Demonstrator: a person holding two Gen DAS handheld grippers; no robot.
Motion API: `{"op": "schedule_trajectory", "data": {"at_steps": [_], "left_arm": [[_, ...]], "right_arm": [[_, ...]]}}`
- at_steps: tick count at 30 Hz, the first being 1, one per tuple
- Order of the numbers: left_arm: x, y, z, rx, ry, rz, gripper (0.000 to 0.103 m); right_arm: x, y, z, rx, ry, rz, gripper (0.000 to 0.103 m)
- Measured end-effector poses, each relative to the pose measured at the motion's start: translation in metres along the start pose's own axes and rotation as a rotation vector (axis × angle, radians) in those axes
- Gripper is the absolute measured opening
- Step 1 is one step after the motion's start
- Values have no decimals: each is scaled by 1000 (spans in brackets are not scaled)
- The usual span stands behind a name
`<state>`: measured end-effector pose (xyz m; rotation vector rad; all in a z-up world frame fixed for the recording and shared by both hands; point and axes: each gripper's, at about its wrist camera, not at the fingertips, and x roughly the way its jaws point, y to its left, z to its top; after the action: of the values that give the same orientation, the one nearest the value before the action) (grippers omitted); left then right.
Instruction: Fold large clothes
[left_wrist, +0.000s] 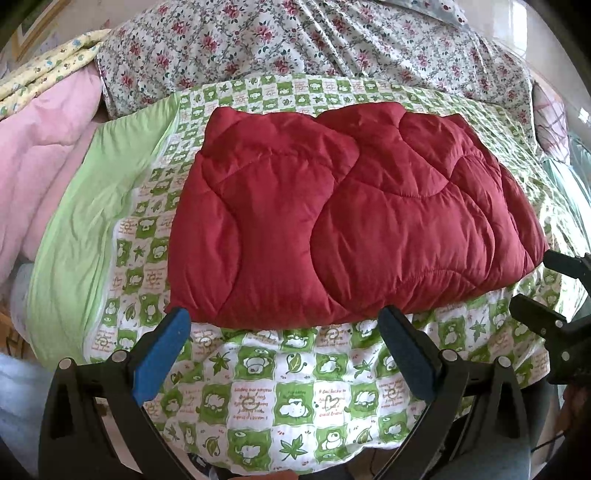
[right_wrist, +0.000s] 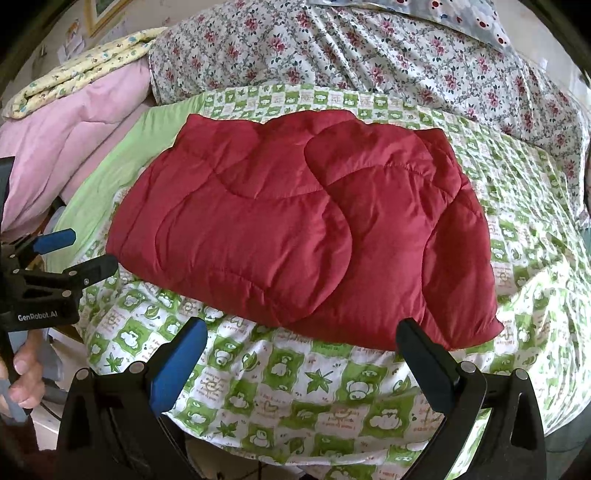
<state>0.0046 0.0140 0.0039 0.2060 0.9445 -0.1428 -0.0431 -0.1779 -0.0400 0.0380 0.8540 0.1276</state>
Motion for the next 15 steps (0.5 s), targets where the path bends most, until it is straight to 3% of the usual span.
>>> {"op": "schedule_trajectory", "data": {"at_steps": [15], "left_arm": [[-1,-1,3,5,-15,3,102]], "right_arm": [[0,-2,7,-3,-7,-4,103]]}}
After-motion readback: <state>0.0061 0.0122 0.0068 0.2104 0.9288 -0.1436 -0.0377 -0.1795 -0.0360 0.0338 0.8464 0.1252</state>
